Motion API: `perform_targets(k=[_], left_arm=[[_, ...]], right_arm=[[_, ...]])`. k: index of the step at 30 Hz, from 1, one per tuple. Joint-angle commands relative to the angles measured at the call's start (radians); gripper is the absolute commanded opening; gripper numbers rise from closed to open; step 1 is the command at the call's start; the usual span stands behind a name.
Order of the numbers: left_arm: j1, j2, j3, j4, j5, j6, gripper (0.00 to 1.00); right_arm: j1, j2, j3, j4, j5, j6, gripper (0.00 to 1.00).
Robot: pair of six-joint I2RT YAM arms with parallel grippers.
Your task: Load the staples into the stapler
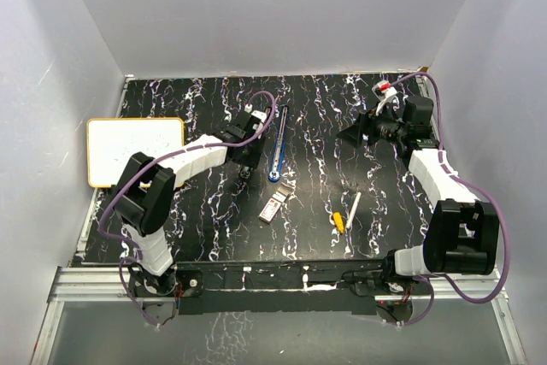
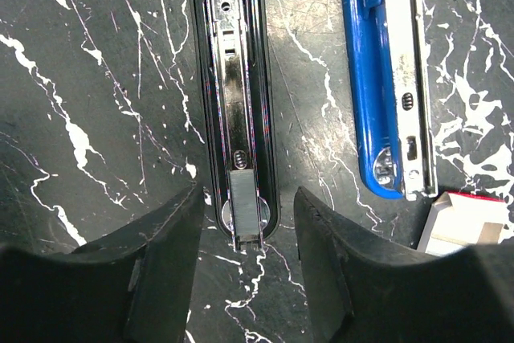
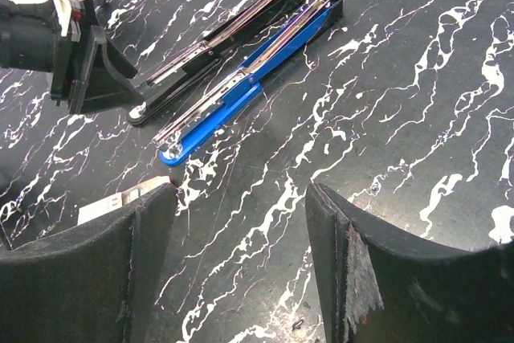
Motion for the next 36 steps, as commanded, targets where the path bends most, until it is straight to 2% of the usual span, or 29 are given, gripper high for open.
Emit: perform_targets(k=[1, 6, 10, 14, 18, 25, 36], left_arm=[[-0.001, -0.105, 0.037, -0.006, 0.025, 0.070, 0.50], [0.028, -0.216, 0.015, -0.014, 0.100, 0.148, 0.63], [0.095, -0.293, 0.000, -0.033, 0.143, 0.177, 0.73], [0.200, -0.351, -0.002, -0.042, 0.184, 0.159, 0.76], [0.265, -0.395, 0.000, -0.037, 0.191, 0.147, 0.77], [0.298, -0.423, -0.018, -0.021, 0.181, 0.147, 0.78], [0.306, -0.470, -0.033, -0.007, 0.202, 0.143, 0.79]], right_arm=[[0.013, -0.051, 0.010, 0.004, -0.002, -0.049, 0.68], [0.226, -0.051, 0.037, -0.172, 0.136, -0.244, 0.67], [0.384, -0.041, 0.028, -0.217, 0.179, -0.308, 0.66], [0.523, 0.010, 0.028, -0.245, 0.237, -0.342, 0.63], [0.622, 0.097, 0.049, -0.245, 0.284, -0.345, 0.53], [0.720, 0.225, 0.104, -0.241, 0.377, -0.339, 0.46], [0.740, 0.359, 0.203, -0.299, 0.435, -0.315, 0.36]])
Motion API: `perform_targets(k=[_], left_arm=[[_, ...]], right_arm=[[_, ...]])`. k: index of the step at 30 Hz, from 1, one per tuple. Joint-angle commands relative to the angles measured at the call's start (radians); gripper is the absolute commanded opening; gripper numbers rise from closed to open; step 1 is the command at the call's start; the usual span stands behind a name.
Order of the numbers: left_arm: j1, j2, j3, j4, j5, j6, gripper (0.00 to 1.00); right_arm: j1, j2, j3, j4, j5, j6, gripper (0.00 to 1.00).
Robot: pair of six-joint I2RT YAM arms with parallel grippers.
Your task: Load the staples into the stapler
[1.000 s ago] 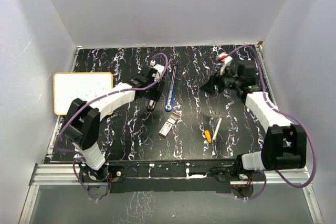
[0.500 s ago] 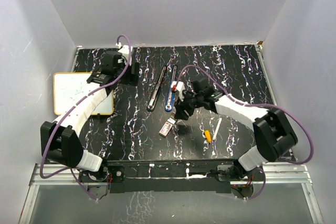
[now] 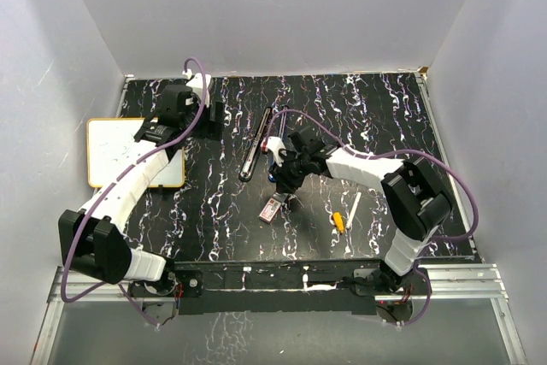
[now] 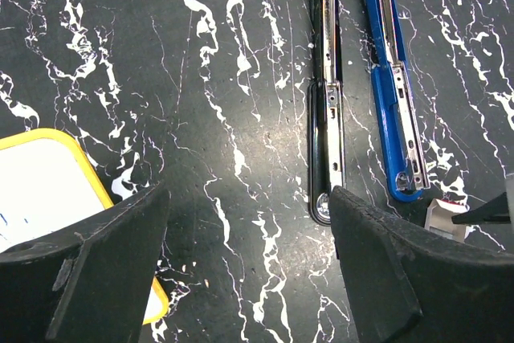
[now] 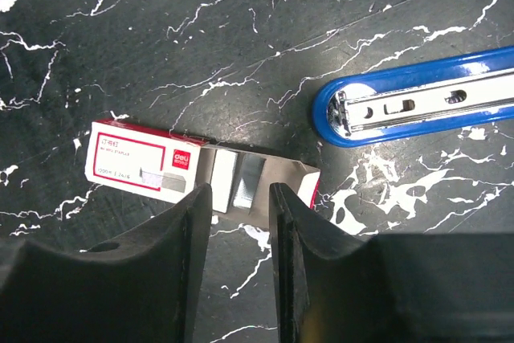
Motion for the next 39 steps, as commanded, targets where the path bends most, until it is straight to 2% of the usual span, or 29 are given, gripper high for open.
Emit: perform_targets(k=[1, 24, 39], left_arm=[[0.006, -0.046, -0.006, 0.012, 0.023, -0.004, 0.79], [0.007, -0.059, -0.018, 0.019, 0.029, -0.012, 0.80], [0.007, -0.066, -0.024, 0.020, 0.027, -0.011, 0.80]], right_arm=[[0.011, 0.021, 0.059, -0.013, 0.029, -0.008, 0.35], [0.038, 0.079, 0.071, -0.038, 0.102, -0.006, 0.20], [0.055, 0.079, 0.057, -0.032, 0.158, -0.022, 0.15]])
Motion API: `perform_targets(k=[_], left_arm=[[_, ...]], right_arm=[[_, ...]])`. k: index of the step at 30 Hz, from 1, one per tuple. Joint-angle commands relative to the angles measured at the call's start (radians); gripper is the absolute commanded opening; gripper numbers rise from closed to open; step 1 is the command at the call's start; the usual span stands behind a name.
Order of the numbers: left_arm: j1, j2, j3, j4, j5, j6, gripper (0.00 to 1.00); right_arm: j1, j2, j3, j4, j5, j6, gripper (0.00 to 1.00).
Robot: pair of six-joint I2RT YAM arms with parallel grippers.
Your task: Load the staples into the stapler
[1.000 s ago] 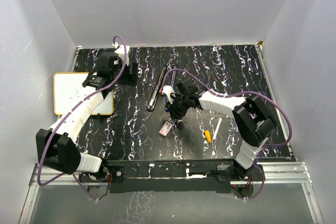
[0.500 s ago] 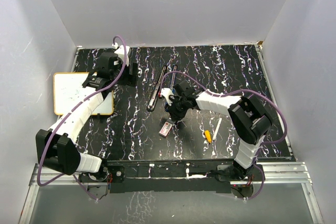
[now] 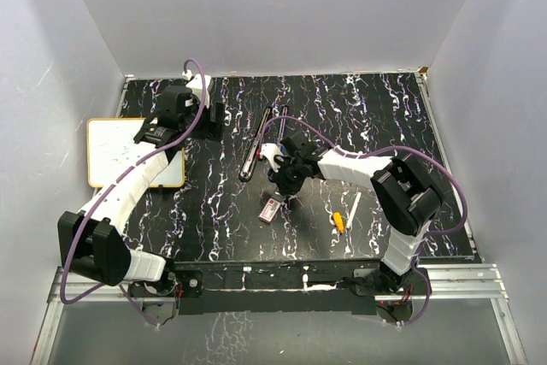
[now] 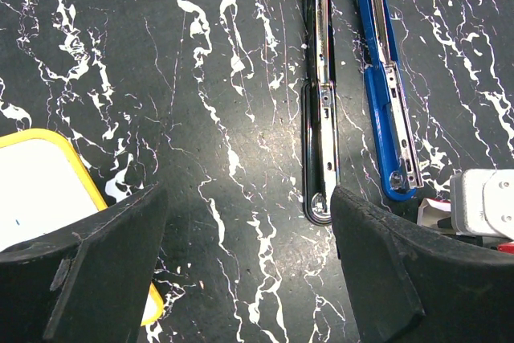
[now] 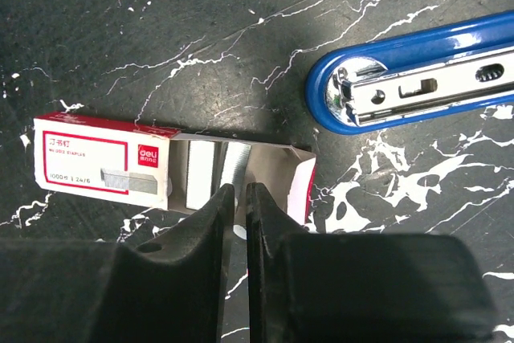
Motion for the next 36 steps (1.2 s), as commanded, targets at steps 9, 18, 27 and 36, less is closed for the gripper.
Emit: perform_targets(k=[9, 18, 27, 36], left_arm=[[0.008, -0.058, -0.013, 0.007, 0.005, -0.003, 0.80], [0.012, -0.065, -0.018, 0.009, 0.003, -0.003, 0.81], [0.012, -0.061, -0.012, 0.009, 0.002, -0.005, 0.81], [0.013, -0.064, -0.022, 0.016, 0.006, 0.015, 0.81]], right_arm=[[0.037, -0.003, -0.006, 0.040, 0.088, -0.024, 0.15], [0.052, -0.017, -0.043, 0.069, 0.130, -0.026, 0.15], [0.057, -0.033, -0.068, 0.107, 0.144, -0.026, 0.08], [0.046, -0.060, -0.040, 0.122, 0.112, -0.042, 0.08]])
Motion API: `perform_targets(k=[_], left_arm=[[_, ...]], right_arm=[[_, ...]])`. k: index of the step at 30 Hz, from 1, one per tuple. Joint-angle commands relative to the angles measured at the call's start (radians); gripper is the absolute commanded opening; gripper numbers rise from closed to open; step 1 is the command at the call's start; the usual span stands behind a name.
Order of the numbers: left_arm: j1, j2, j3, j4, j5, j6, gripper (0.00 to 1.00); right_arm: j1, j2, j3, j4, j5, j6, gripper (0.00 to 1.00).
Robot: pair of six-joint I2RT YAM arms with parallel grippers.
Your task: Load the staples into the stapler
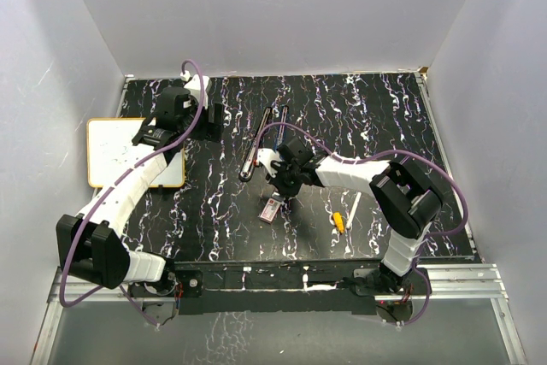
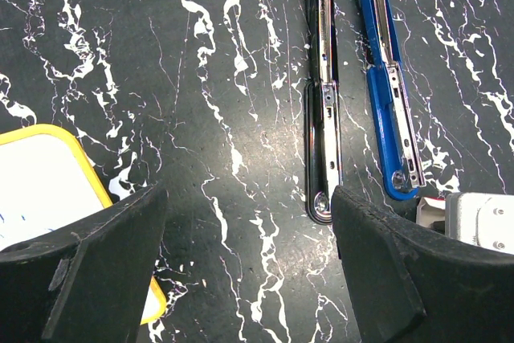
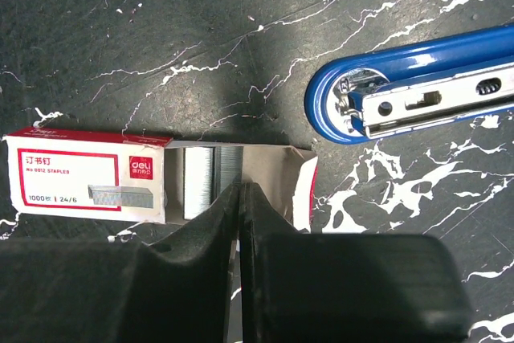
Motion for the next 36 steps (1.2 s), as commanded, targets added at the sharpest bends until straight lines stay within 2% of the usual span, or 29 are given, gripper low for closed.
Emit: perform_targets(k=[1, 16, 21, 36], left_arm=[[0.006, -0.047, -0.007, 0.011, 0.006, 0.015, 0.81], [0.006, -0.054, -0.024, 0.022, 0.038, 0.022, 0.81], [0.008, -0.053, -0.028, 0.025, 0.048, 0.021, 0.81], [0.007, -0.058, -0.035, 0.025, 0.055, 0.021, 0.81]], right_arm=[[-0.010, -0.056, 0.015, 0.042, -0.008, -0.022, 0.08], [-0.061, -0.097, 0.028, 0.008, -0.112, -0.033, 0.08], [-0.055, -0.080, 0.042, -0.019, -0.163, -0.049, 0.22], [-0.034, -0.004, 0.068, -0.044, -0.102, -0.062, 0.31]])
